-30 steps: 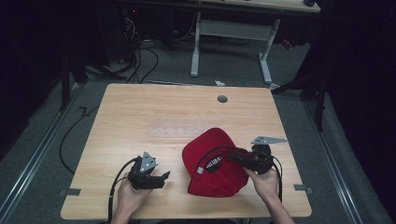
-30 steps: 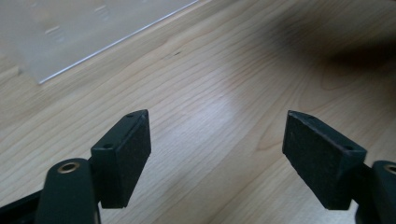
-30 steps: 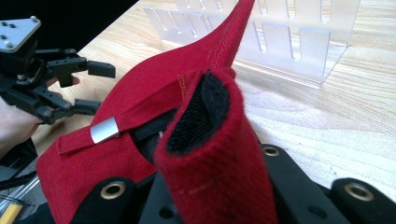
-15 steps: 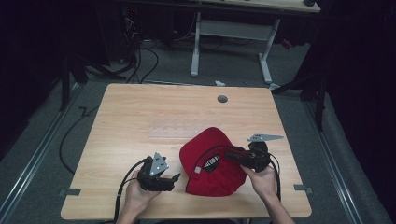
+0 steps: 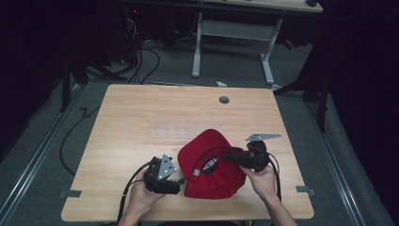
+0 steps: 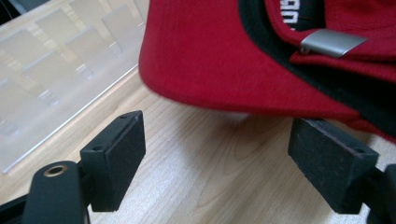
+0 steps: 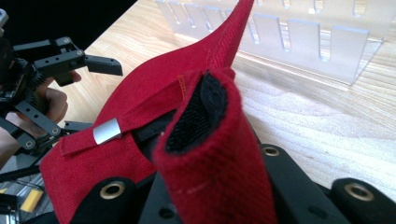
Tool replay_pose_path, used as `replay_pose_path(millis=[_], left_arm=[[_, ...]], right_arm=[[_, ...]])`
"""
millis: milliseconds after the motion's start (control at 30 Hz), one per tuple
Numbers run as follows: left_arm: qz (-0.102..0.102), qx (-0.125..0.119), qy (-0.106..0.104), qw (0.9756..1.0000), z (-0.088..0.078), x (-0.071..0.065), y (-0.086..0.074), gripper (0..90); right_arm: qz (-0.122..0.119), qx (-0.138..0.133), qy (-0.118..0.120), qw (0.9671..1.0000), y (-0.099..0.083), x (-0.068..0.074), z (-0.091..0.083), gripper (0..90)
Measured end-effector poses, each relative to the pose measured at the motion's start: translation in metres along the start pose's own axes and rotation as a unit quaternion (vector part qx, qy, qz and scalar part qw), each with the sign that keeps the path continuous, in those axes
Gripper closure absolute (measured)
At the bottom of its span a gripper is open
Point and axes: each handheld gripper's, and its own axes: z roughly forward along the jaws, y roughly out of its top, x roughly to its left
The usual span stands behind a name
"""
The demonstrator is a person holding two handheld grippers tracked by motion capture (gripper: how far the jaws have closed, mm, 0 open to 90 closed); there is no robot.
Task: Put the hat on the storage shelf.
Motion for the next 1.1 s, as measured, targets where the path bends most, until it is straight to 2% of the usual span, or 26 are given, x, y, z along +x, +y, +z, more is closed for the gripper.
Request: replay_pose_path(millis=[100, 167, 300, 500, 767, 967, 1033, 1100], left_arm=[[0.012, 0.002, 0.003, 0.9999, 0.001, -0.002, -0.001, 18.7], [0.028, 0.005, 0.006, 0.9996, 0.002, -0.005, -0.001, 17.9], [0.032, 0.003, 0.004, 0.9995, 0.003, -0.007, -0.001, 18.1], [0.054, 0.005, 0.004, 0.9985, 0.006, -0.011, -0.002, 18.3], [0.045, 0.005, 0.000, 0.9990, 0.005, -0.011, -0.001, 19.9], [0.051, -0.002, 0.003, 0.9987, 0.003, -0.011, 0.001, 23.5], [0.059, -0.004, 0.006, 0.9982, 0.002, -0.012, 0.001, 24.5], [0.058, -0.005, 0.006, 0.9983, 0.002, -0.014, 0.002, 25.2]], right_arm=[[-0.001, 0.003, 0.000, 1.0000, 0.001, 0.001, 0.001, 84.1], [0.000, 0.009, 0.000, 1.0000, 0.003, 0.003, 0.002, 84.1], [0.005, 0.015, 0.005, 0.9999, 0.005, 0.003, 0.004, 84.1], [0.006, 0.023, 0.007, 0.9997, 0.007, 0.004, 0.006, 84.0], [0.018, 0.021, 0.022, 0.9994, 0.008, 0.004, 0.006, 83.8], [0.028, 0.018, 0.037, 0.9988, 0.009, 0.005, 0.008, 83.9], [0.027, 0.017, 0.038, 0.9988, 0.009, 0.005, 0.009, 83.8], [0.030, 0.017, 0.038, 0.9987, 0.009, 0.006, 0.010, 83.9]])
